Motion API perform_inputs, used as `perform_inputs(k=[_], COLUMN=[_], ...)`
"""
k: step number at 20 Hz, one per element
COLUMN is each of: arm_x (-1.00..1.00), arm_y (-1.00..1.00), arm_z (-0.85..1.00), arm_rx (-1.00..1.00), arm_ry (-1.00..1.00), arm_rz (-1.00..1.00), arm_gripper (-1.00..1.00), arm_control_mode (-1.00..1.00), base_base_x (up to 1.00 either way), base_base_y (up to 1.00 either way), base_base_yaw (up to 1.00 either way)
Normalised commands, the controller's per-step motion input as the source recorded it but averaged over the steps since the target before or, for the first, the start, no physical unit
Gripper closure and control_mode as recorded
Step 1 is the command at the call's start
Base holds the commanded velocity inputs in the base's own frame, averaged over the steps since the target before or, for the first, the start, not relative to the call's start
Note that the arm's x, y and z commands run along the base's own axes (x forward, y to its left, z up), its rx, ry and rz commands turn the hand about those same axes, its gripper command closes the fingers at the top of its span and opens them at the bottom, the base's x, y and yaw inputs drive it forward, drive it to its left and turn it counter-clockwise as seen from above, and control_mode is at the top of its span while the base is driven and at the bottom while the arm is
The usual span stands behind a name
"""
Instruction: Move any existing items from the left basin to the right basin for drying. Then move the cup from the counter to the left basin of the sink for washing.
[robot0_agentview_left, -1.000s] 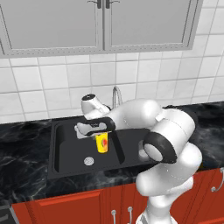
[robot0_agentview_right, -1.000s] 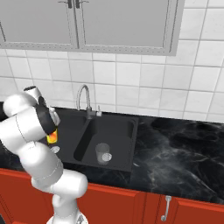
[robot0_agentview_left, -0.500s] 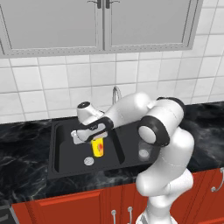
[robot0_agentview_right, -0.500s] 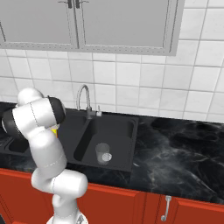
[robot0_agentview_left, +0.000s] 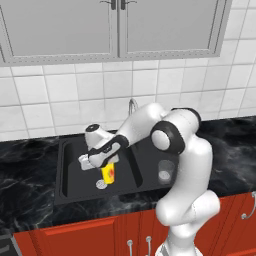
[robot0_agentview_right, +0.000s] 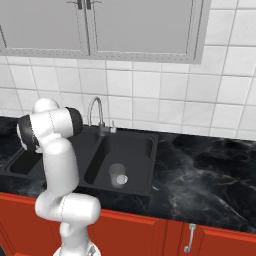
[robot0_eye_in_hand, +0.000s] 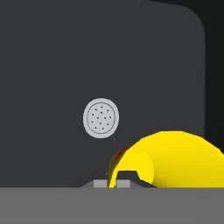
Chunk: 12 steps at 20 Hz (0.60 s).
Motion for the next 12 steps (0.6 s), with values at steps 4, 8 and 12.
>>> perform_inputs(k=[4, 8, 12], arm_x=[0.12, 0.03, 0.00], arm_y=[0.04, 0.00, 0.00], arm_z=[-0.28, -0.28, -0.26], arm_rx=[0.00, 0.00, 0.00], arm_ry=[0.00, -0.03, -0.06], arm_rz=[0.00, 0.00, 0.00], arm_gripper=[1.00, 1.00, 1.00], arm_control_mode=[-1.00, -1.00, -1.00], base_base_x=[0.00, 0.00, 0.00], base_base_y=[0.00, 0.00, 0.00], base_base_yaw=[0.00, 0.00, 0.00])
